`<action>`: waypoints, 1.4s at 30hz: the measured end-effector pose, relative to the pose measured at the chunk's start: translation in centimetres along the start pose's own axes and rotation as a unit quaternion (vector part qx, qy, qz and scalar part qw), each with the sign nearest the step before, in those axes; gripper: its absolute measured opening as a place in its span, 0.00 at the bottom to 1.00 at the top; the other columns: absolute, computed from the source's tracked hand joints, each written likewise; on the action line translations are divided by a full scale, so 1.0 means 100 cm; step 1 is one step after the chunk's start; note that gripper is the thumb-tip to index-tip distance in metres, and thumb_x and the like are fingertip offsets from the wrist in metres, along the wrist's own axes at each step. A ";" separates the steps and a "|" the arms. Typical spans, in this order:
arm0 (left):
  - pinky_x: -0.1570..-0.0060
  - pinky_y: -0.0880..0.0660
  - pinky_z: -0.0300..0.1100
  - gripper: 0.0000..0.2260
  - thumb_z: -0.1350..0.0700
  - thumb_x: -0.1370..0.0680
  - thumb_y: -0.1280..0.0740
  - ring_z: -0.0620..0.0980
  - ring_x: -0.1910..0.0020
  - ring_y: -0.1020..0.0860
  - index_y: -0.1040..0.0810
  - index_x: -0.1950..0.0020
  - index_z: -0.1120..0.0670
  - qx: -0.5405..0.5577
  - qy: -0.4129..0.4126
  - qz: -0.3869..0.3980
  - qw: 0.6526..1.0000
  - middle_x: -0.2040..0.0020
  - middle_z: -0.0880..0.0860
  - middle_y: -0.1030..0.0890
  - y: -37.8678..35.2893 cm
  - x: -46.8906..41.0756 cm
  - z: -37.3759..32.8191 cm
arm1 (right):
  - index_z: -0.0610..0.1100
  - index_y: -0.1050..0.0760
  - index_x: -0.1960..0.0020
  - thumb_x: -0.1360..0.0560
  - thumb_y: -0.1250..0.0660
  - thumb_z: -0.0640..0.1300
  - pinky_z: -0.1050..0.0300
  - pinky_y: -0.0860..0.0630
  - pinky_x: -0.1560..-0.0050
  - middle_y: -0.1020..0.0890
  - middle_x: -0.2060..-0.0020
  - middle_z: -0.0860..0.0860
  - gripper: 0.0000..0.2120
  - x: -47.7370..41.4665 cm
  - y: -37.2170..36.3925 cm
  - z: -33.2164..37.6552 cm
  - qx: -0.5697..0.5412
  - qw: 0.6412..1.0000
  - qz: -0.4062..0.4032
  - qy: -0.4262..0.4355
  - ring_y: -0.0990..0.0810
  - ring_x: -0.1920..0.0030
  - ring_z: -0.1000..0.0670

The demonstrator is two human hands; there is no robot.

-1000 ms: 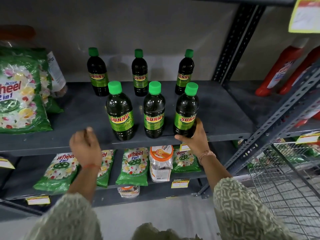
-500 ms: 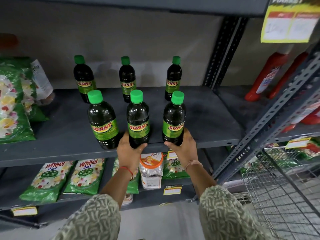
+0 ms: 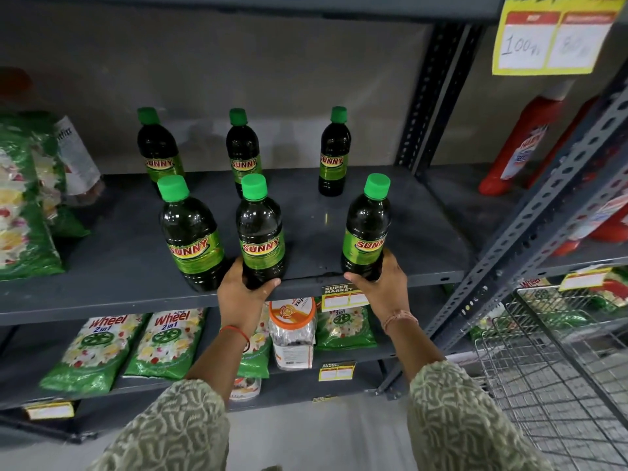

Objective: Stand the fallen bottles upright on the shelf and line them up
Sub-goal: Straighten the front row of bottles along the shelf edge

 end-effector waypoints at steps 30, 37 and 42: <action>0.44 0.30 0.40 0.30 0.57 0.36 0.23 0.51 0.45 0.23 0.28 0.36 0.59 0.002 0.029 -0.108 0.994 0.42 0.57 0.19 0.071 -0.015 0.027 | 0.41 0.35 0.36 0.40 0.22 0.49 0.51 0.29 0.39 0.24 0.42 0.41 0.38 0.025 -0.127 0.073 0.010 0.994 0.107 -0.001 0.28 0.40 0.44; 0.47 0.29 0.40 0.27 0.57 0.36 0.22 0.54 0.46 0.22 0.26 0.39 0.59 -0.001 0.041 -0.131 0.991 0.45 0.58 0.18 0.102 -0.024 0.042 | 0.41 0.33 0.37 0.40 0.22 0.49 0.51 0.27 0.41 0.23 0.45 0.41 0.36 0.028 -0.136 0.078 0.005 0.996 0.084 0.003 0.26 0.42 0.44; 0.47 0.30 0.40 0.26 0.58 0.36 0.23 0.51 0.48 0.23 0.25 0.41 0.59 -0.009 0.060 -0.143 0.988 0.45 0.59 0.19 0.136 -0.033 0.055 | 0.41 0.33 0.36 0.40 0.23 0.51 0.50 0.27 0.41 0.23 0.44 0.42 0.38 0.035 -0.146 0.084 0.001 0.996 0.086 0.001 0.26 0.42 0.45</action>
Point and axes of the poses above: each hand's wrist, its own x-axis away from the middle knuckle, its own y-axis out of the back of the hand, z = x × y, the point moved 3 cm from there along -x, towards the middle knuckle
